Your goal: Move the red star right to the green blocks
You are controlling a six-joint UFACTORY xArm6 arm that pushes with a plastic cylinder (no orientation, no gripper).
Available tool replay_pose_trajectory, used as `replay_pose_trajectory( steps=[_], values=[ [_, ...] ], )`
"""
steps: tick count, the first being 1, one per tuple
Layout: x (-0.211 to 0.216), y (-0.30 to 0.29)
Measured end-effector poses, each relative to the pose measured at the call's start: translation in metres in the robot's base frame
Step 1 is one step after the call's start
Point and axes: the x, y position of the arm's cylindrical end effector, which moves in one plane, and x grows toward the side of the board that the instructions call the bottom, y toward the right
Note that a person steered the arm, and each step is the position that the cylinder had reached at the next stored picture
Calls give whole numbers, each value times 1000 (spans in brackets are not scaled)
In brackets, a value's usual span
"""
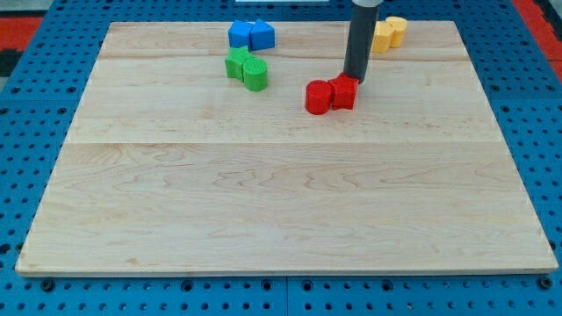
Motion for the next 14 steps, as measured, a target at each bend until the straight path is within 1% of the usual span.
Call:
replay_pose_trajectory(
  steps=[2, 3, 4, 5, 6, 7, 8, 9, 10, 11, 12, 13, 14],
  values=[
    [-5, -3],
    [3, 19],
    [30, 21],
    [37, -24],
    [23, -48],
    [3, -48],
    [29, -15],
    [44, -25],
    [3, -43],
    [-18, -45],
    [14, -10],
    [39, -14],
    [22, -71]
  ],
)
